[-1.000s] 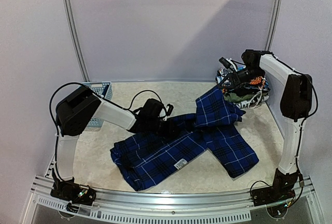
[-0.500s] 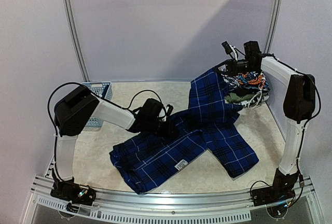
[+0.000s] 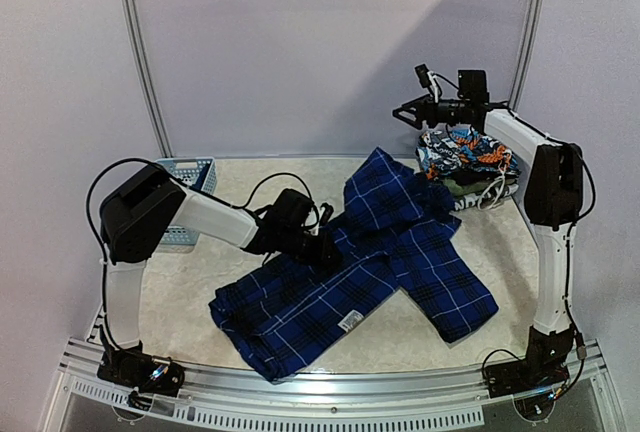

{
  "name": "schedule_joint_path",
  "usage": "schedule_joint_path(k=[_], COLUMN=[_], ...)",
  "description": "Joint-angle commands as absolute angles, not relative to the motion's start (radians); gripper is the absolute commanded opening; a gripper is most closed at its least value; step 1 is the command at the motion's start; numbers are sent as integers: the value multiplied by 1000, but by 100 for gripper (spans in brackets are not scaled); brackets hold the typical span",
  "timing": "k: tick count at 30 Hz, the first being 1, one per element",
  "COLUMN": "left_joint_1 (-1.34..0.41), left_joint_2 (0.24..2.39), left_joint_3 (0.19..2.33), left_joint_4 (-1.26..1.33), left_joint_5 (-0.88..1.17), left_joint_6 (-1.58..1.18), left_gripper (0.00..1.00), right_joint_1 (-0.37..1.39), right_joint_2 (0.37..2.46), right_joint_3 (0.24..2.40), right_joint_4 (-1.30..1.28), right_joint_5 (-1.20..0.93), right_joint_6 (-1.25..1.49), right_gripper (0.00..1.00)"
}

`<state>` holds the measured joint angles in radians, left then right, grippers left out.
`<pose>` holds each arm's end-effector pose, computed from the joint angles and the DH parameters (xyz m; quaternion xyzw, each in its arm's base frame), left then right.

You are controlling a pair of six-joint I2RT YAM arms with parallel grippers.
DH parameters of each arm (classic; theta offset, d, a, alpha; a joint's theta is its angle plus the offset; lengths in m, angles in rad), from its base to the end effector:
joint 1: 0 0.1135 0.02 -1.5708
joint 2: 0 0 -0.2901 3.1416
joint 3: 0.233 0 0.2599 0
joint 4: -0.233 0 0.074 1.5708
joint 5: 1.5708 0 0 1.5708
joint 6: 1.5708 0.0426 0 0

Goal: Fold and stack the mixed laundry pile
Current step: Adjust the rectangle-folded shirt at the center of the board.

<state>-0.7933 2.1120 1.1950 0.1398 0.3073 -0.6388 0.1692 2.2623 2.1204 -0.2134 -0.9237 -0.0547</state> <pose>0.3083 -0.3316 0.1175 0.1293 0.9042 -0.3572 0.1955 0.5436 0.1273 0.3259 -0.3350 0.7019 0.3945 0.4894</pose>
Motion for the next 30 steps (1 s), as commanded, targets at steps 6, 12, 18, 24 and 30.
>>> schedule_joint_path(k=[6, 12, 18, 24, 30], left_joint_1=[-785, -814, -934, -1078, -1119], left_joint_2=[2080, 1972, 1780, 1787, 1829], left_joint_3=[1214, 1207, 1227, 1191, 1117], left_joint_4=[-42, -57, -208, -455, -475], left_joint_5=[322, 253, 171, 217, 208], left_joint_6=[-563, -522, -413, -356, -406], left_gripper=[20, 20, 24, 21, 18], right_joint_1=[99, 69, 69, 68, 68], right_joint_2=[2020, 2088, 2200, 2196, 2013], right_joint_3=[1807, 1843, 1898, 1842, 1606], right_joint_4=[-679, -919, -933, -966, -909], right_joint_5=[-776, -698, -585, -565, -521], right_joint_6=[-538, -720, -762, -767, -792], right_gripper=[90, 91, 92, 99, 99])
